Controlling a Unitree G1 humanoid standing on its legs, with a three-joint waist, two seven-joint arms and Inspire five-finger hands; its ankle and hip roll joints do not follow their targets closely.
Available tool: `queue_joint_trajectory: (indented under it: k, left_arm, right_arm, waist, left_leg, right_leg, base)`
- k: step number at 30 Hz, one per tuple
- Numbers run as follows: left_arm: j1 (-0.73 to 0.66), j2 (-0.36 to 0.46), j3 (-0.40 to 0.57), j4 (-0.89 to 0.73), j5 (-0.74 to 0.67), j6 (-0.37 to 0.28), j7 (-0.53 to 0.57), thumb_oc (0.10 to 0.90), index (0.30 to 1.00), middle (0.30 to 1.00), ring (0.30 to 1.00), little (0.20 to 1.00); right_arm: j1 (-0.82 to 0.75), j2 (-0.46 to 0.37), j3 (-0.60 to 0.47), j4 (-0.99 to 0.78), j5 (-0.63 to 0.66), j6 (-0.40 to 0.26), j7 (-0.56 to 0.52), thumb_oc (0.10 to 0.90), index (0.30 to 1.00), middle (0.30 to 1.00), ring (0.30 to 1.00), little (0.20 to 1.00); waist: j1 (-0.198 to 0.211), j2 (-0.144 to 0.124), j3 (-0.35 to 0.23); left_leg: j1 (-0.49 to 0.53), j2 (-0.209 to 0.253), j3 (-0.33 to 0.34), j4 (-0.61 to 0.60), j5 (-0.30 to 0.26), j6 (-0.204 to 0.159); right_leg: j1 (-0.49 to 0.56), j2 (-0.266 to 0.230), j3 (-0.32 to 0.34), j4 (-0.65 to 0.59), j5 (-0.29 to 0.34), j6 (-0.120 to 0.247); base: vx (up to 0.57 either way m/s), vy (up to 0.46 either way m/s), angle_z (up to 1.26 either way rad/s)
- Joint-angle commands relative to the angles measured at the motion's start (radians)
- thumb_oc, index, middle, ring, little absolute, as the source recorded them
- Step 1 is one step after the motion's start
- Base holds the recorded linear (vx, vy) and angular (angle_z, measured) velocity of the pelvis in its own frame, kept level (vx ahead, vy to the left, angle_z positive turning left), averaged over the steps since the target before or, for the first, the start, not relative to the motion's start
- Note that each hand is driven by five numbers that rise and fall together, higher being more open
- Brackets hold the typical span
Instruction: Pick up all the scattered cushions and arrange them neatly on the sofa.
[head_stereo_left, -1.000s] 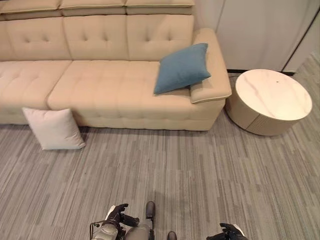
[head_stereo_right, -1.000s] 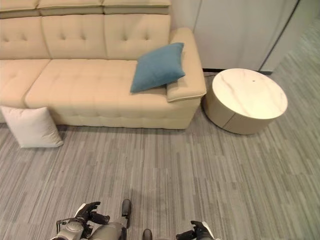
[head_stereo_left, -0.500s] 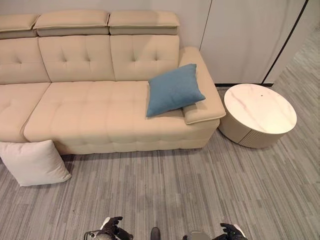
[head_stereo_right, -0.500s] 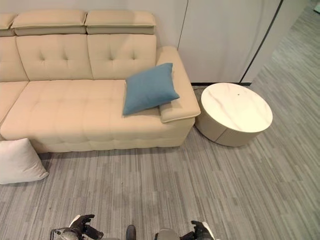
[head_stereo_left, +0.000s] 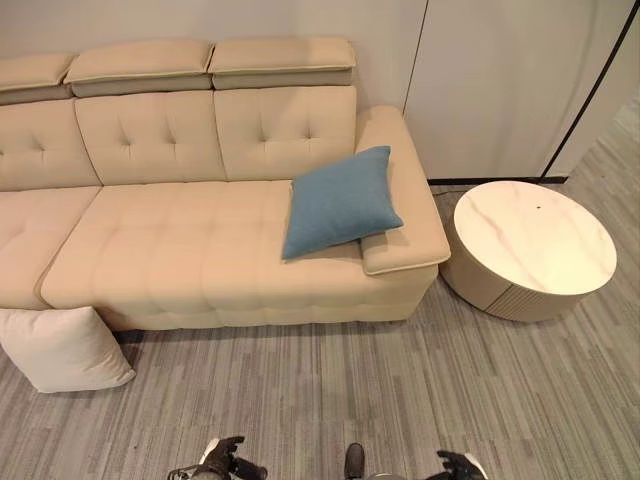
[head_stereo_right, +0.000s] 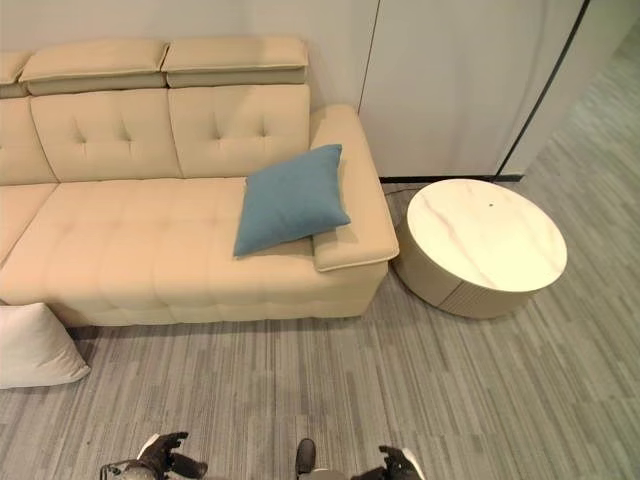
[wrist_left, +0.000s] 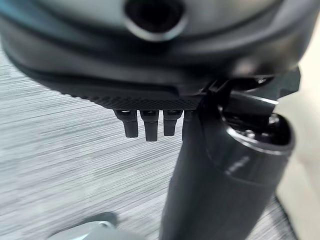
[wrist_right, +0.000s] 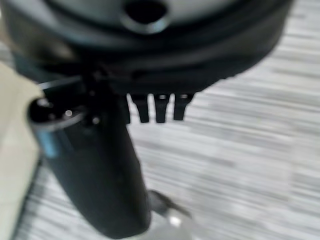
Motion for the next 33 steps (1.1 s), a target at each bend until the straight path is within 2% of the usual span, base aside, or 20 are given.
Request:
queue_joint_trajectory:
  k: [1, 2, 3, 4, 6, 8, 9, 14, 16, 17, 18, 19, 20, 22, 25, 26, 27, 30, 32, 33]
  left_arm:
    - [-0.007, -0.005, -0.048, -0.002, -0.003, -0.007, -0.002, 0.8, 0.9, 0.9, 0.9, 0.9]
    - [-0.006, -0.007, -0.051, 0.001, 0.0, -0.009, -0.003, 0.8, 0.9, 0.9, 0.9, 0.9]
    - [-0.003, -0.007, -0.057, 0.004, 0.006, -0.007, -0.002, 0.8, 0.9, 0.9, 0.9, 0.9]
    - [-0.003, -0.007, -0.057, 0.004, 0.006, -0.007, -0.002, 0.8, 0.9, 0.9, 0.9, 0.9]
    - [-0.003, -0.006, -0.062, 0.003, 0.018, -0.007, -0.005, 0.8, 0.9, 0.9, 0.9, 0.9]
    - [0.0, -0.005, -0.062, 0.004, 0.014, -0.011, -0.001, 0.8, 0.9, 0.9, 0.9, 0.9]
    - [0.005, -0.007, -0.054, 0.01, 0.005, -0.012, -0.004, 0.8, 0.9, 0.9, 0.9, 0.9]
    - [0.023, -0.006, -0.039, 0.031, 0.01, -0.007, -0.006, 0.8, 0.9, 0.9, 0.9, 0.9]
    - [0.019, -0.001, -0.036, 0.024, 0.013, -0.007, -0.003, 0.8, 0.9, 0.9, 0.9, 0.9]
    - [0.015, 0.007, -0.036, 0.016, 0.016, -0.006, 0.0, 0.8, 0.9, 0.9, 0.9, 0.9]
    - [0.015, 0.007, -0.036, 0.016, 0.016, -0.006, 0.0, 0.8, 0.9, 0.9, 0.9, 0.9]
    - [0.011, 0.013, -0.038, 0.009, 0.019, -0.006, 0.001, 0.8, 0.9, 0.9, 0.9, 0.9]
    - [0.01, 0.016, -0.039, 0.005, 0.02, -0.006, 0.0, 0.8, 0.9, 0.9, 0.9, 0.9]
    - [0.007, 0.02, -0.041, 0.002, 0.016, -0.005, -0.002, 0.8, 0.9, 0.9, 0.9, 0.9]
    - [0.003, 0.024, -0.041, -0.002, 0.011, -0.006, -0.003, 0.8, 0.9, 0.9, 0.9, 0.9]
    - [0.003, 0.023, -0.043, 0.003, 0.016, -0.007, -0.005, 0.8, 0.9, 0.9, 0.9, 0.9]
    - [0.004, 0.023, -0.042, 0.003, 0.016, -0.007, -0.005, 0.8, 0.9, 0.9, 0.9, 0.9]
    - [0.001, 0.019, -0.04, 0.015, 0.026, -0.009, -0.008, 0.8, 0.9, 0.9, 0.9, 0.9]
    - [-0.003, 0.018, -0.038, 0.017, 0.026, -0.013, -0.009, 0.8, 0.9, 0.9, 0.9, 0.9]
    - [-0.002, 0.012, -0.042, 0.023, 0.033, -0.01, -0.006, 0.8, 0.9, 0.9, 0.9, 0.9]
  right_arm:
    - [0.005, -0.047, -0.005, 0.007, 0.037, -0.016, -0.02, 0.8, 0.9, 0.9, 0.9, 0.9]
    - [0.006, -0.048, -0.008, 0.011, 0.039, -0.016, -0.019, 0.8, 0.9, 0.9, 0.9, 0.9]
    - [0.013, -0.05, -0.012, 0.015, 0.04, -0.014, -0.018, 0.8, 0.9, 0.9, 0.9, 0.9]
    - [0.014, -0.05, -0.012, 0.015, 0.04, -0.014, -0.018, 0.8, 0.9, 0.9, 0.9, 0.9]
    - [0.019, -0.053, -0.016, 0.019, 0.038, -0.01, -0.022, 0.8, 0.9, 0.9, 0.9, 0.9]
    - [0.017, -0.052, -0.011, 0.022, 0.032, -0.012, -0.027, 0.8, 0.9, 0.9, 0.9, 0.9]
    - [0.015, -0.049, -0.011, 0.025, 0.027, -0.012, -0.027, 0.8, 0.9, 0.9, 0.9, 0.9]
    - [0.03, -0.037, -0.013, 0.031, 0.003, -0.007, -0.022, 0.8, 0.9, 0.9, 0.9, 0.9]
    - [0.033, -0.033, -0.02, 0.023, 0.0, -0.007, -0.021, 0.8, 0.9, 0.9, 0.9, 0.9]
    - [0.036, -0.028, -0.03, 0.011, 0.016, -0.005, -0.02, 0.8, 0.9, 0.9, 0.9, 0.9]
    - [0.036, -0.028, -0.03, 0.011, 0.016, -0.005, -0.02, 0.8, 0.9, 0.9, 0.9, 0.9]
    - [0.035, -0.025, -0.026, 0.004, 0.014, -0.005, -0.016, 0.8, 0.9, 0.9, 0.9, 0.9]
    - [0.036, -0.022, -0.023, 0.0, 0.011, -0.005, -0.016, 0.8, 0.9, 0.9, 0.9, 0.9]
    - [0.034, -0.02, -0.019, -0.001, 0.009, -0.006, -0.016, 0.8, 0.9, 0.9, 0.9, 0.9]
    - [0.029, -0.021, -0.012, -0.002, 0.009, -0.007, -0.017, 0.8, 0.9, 0.9, 0.9, 0.9]
    - [0.027, -0.023, -0.009, 0.0, 0.007, -0.007, -0.015, 0.8, 0.9, 0.9, 0.9, 0.9]
    - [0.027, -0.023, -0.009, 0.0, 0.007, -0.007, -0.015, 0.8, 0.9, 0.9, 0.9, 0.9]
    - [0.025, -0.029, 0.001, 0.002, 0.006, 0.001, -0.01, 0.8, 0.9, 0.9, 0.9, 0.9]
    - [0.032, -0.029, -0.001, 0.006, 0.005, -0.001, -0.012, 0.8, 0.9, 0.9, 0.9, 0.9]
    - [0.037, -0.026, 0.002, 0.014, 0.007, -0.001, -0.011, 0.8, 0.9, 0.9, 0.9, 0.9]
  waist:
    - [0.004, -0.018, 0.03]
    - [0.005, -0.022, 0.024]
    - [0.005, -0.018, 0.018]
    - [0.005, -0.019, 0.019]
    - [0.011, -0.002, 0.01]
    - [0.029, 0.013, 0.015]
    - [0.042, 0.018, 0.012]
    - [0.051, 0.007, -0.025]
    - [0.051, 0.005, -0.035]
    - [0.045, 0.005, -0.032]
    - [0.046, 0.005, -0.032]
    - [0.037, 0.011, -0.024]
    - [0.033, 0.016, -0.018]
    - [0.03, 0.021, -0.014]
    - [0.015, 0.031, -0.006]
    - [0.005, 0.025, -0.005]
    - [0.004, 0.026, -0.002]
    - [-0.031, 0.006, 0.013]
    - [-0.034, 0.002, 0.012]
    - [-0.036, 0.0, 0.002]
  left_leg:
    - [-0.011, 0.032, 0.046, -0.128, 0.059, 0.074]
    - [-0.037, 0.025, 0.061, -0.17, 0.046, 0.078]
    - [-0.056, 0.03, 0.104, -0.272, 0.039, 0.078]
    - [-0.053, 0.029, 0.104, -0.275, 0.04, 0.079]
    - [-0.088, 0.031, 0.135, -0.408, 0.106, 0.073]
    - [-0.112, 0.015, 0.094, -0.478, 0.17, 0.064]
    - [-0.114, 0.001, 0.048, -0.512, 0.181, 0.062]
    - [-0.07, -0.022, 0.033, -0.519, 0.16, 0.095]
    - [-0.041, -0.032, 0.046, -0.523, 0.137, 0.117]
    - [-0.006, -0.039, 0.047, -0.529, 0.117, 0.139]
    - [-0.005, -0.039, 0.048, -0.529, 0.116, 0.139]
    - [0.026, -0.043, 0.043, -0.531, 0.095, 0.157]
    - [0.04, -0.042, 0.042, -0.527, 0.081, 0.165]
    - [0.053, -0.039, 0.035, -0.524, 0.069, 0.171]
    - [0.1, -0.036, 0.007, -0.539, 0.044, 0.174]
    - [0.132, -0.039, -0.003, -0.553, 0.028, 0.171]
    - [0.137, -0.038, -0.005, -0.554, 0.027, 0.17]
    - [0.206, -0.06, -0.063, -0.577, 0.001, 0.156]
    - [0.217, -0.063, -0.073, -0.571, -0.016, 0.152]
    - [0.224, -0.057, -0.078, -0.544, -0.041, 0.144]
  right_leg:
    - [-0.009, -0.014, 0.067, 0.107, -0.116, 0.096]
    - [0.007, -0.018, 0.064, 0.097, -0.127, 0.101]
    - [0.03, -0.02, 0.052, 0.084, -0.145, 0.111]
    - [0.032, -0.021, 0.052, 0.083, -0.145, 0.111]
    - [0.067, 0.001, 0.054, 0.063, -0.164, 0.116]
    - [0.097, 0.018, 0.079, 0.062, -0.178, 0.119]
    - [0.122, 0.021, 0.104, 0.07, -0.19, 0.125]
    - [0.14, -0.022, 0.128, 0.109, -0.191, 0.16]
    - [0.114, -0.053, 0.132, 0.194, -0.167, 0.192]
    - [0.063, -0.077, 0.142, 0.315, -0.117, 0.21]
    - [0.062, -0.078, 0.143, 0.317, -0.118, 0.21]
    - [0.011, -0.089, 0.144, 0.432, -0.062, 0.222]
    - [-0.02, -0.1, 0.134, 0.482, -0.034, 0.223]
    - [-0.052, -0.101, 0.126, 0.511, -0.033, 0.212]
    - [-0.122, -0.07, 0.101, 0.461, -0.085, 0.188]
    - [-0.153, -0.048, 0.08, 0.359, -0.095, 0.185]
    - [-0.147, -0.047, 0.079, 0.357, -0.096, 0.184]
    - [-0.218, 0.013, 0.117, 0.174, -0.031, 0.2]
    - [-0.196, 0.012, 0.126, 0.148, -0.034, 0.196]
    - [-0.178, 0.021, 0.149, 0.151, -0.036, 0.176]
  base:
    - [0.21, -0.021, 0.06]
    - [0.36, -0.018, 0.15]
    - [0.27, -0.01, 0.15]
    - [0.29, 0.015, 0.23]
    - [0.27, 0.036, 0.29]
    - [0.36, 0.101, 0.13]
    - [0.32, 0.112, -0.06]
    - [0.32, 0.159, -0.61]
    - [0.22, 0.18, -0.28]
    - [0.19, 0.162, -0.14]
    - [0.23, 0.186, -0.1]
    - [0.17, 0.121, -0.06]
    - [0.17, 0.12, 0.04]
    - [0.14, 0.049, 0.19]
    - [0.26, -0.01, 0.15]
    - [0.28, -0.063, 0.02]
    - [0.3, -0.082, -0.09]
    - [0.35, -0.117, 0.0]
    - [0.3, -0.137, 0.57]
    - [0.18, -0.089, 0.61]
